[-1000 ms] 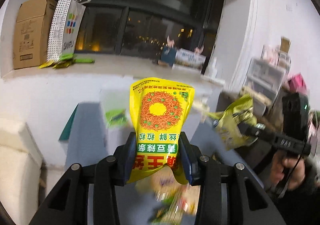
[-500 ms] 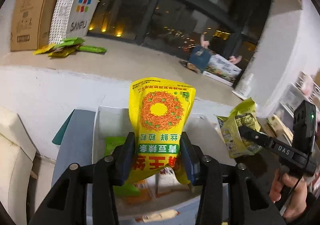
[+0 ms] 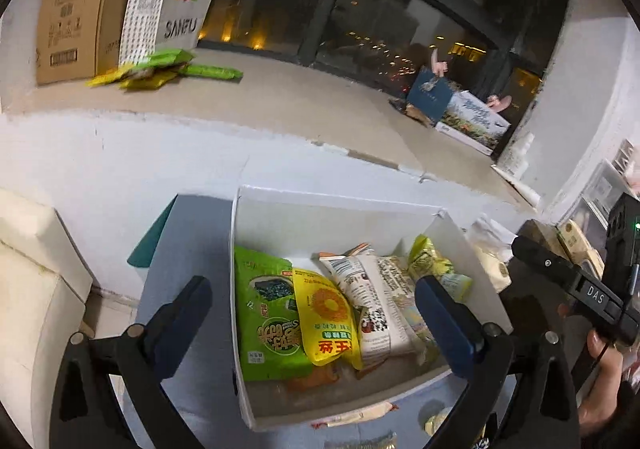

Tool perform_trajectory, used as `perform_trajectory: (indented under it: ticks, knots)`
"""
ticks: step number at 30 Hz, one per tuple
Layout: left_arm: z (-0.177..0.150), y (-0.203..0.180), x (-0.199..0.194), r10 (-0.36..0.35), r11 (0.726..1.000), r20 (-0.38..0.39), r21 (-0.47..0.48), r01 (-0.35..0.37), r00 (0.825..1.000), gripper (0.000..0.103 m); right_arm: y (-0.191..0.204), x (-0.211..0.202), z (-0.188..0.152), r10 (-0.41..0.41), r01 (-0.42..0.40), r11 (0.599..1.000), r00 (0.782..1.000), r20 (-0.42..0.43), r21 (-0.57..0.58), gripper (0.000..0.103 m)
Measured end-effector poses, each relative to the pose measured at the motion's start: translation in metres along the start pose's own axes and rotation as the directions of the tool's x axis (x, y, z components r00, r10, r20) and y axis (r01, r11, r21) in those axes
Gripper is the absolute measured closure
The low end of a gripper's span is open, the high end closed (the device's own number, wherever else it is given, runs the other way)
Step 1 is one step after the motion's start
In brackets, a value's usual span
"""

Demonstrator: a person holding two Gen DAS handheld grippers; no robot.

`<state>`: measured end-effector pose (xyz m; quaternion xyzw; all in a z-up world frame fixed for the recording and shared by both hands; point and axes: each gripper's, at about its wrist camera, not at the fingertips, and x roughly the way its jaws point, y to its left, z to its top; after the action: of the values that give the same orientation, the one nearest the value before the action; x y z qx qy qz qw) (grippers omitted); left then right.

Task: Organize snacks
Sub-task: 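Drop both bags into the white box by opening both tools, then move the right tool down onto a dark chip bag and grasp it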

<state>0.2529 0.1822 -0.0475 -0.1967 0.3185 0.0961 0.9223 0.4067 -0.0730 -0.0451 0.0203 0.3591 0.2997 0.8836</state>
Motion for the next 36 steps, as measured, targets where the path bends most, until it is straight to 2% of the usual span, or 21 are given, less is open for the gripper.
perform_trajectory:
  ticks: [7, 11, 16, 21, 27, 30, 36]
  knots:
    - [-0.016, -0.026, -0.064, -0.070, 0.992, 0.095, 0.110, 0.059, 0.993, 0.000, 0.020, -0.054, -0.016, 0.067, -0.061, 0.993, 0.996, 0.061, -0.097, 0.000]
    - [-0.038, -0.036, -0.105, -0.124, 0.985, 0.153, 0.139, 0.103, 0.980, 0.000, 0.035, -0.100, -0.038, 0.106, -0.085, 0.980, 0.988, 0.112, -0.179, 0.000]
    - [-0.070, -0.044, -0.147, -0.131, 0.982, 0.197, 0.158, 0.100, 0.972, 0.000, 0.041, -0.155, -0.074, 0.143, -0.101, 0.967, 0.975, 0.170, -0.235, 0.000]
    - [-0.110, -0.046, -0.177, -0.109, 0.985, 0.208, 0.151, 0.078, 0.972, 0.000, 0.034, -0.194, -0.117, 0.175, -0.126, 0.963, 0.965, 0.197, -0.237, 0.000]
    - [-0.154, -0.047, -0.186, -0.103, 0.987, 0.148, 0.140, 0.082, 0.984, 0.000, 0.016, -0.221, -0.160, 0.153, -0.114, 0.977, 0.963, 0.221, -0.180, 0.000]
    - [-0.176, -0.049, -0.189, -0.089, 0.987, 0.124, 0.141, 0.071, 0.988, 0.000, 0.005, -0.231, -0.181, 0.164, -0.135, 0.981, 0.960, 0.226, -0.139, 0.000]
    - [-0.187, -0.052, -0.190, -0.073, 0.987, 0.114, 0.150, 0.056, 0.991, 0.000, -0.011, -0.229, -0.206, 0.111, -0.088, 0.987, 0.978, 0.176, -0.137, 0.000]
